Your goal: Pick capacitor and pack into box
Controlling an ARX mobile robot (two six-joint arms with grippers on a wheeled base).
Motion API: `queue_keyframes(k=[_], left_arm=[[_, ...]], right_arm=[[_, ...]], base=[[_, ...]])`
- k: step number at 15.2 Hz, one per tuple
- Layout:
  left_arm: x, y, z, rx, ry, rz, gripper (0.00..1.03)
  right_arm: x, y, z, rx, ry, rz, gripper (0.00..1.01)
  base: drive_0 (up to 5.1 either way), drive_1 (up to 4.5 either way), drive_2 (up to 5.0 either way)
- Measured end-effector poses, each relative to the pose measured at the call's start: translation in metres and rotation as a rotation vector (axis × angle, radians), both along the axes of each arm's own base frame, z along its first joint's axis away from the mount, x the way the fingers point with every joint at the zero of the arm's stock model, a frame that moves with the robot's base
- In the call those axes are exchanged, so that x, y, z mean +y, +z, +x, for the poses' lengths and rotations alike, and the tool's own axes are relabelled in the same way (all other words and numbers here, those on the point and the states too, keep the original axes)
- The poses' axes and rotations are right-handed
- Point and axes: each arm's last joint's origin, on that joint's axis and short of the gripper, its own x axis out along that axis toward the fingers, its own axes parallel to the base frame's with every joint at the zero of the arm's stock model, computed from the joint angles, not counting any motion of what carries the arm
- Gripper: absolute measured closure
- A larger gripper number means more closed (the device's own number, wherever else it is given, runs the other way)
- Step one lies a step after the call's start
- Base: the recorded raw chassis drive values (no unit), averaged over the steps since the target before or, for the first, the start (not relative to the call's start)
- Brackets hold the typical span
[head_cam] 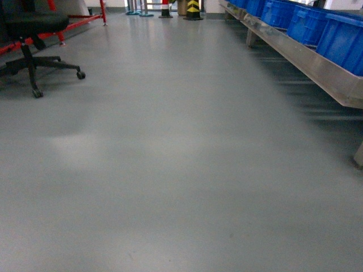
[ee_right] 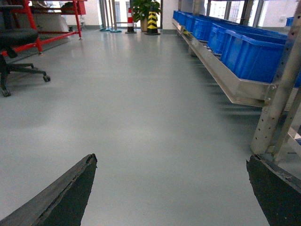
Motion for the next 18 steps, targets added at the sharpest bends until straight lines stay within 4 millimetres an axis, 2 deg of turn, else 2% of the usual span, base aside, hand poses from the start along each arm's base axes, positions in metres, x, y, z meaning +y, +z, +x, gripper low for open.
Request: queue_keyframes(k=[18], left_arm=[[0.0,-0.0002,0.0,0.002,0.0,0.0,0.59]], right_arm=[[0.0,-0.0001,0.0,0.001,0.0,0.0,0.03]], base=[[-4.9,2.43,2.4]])
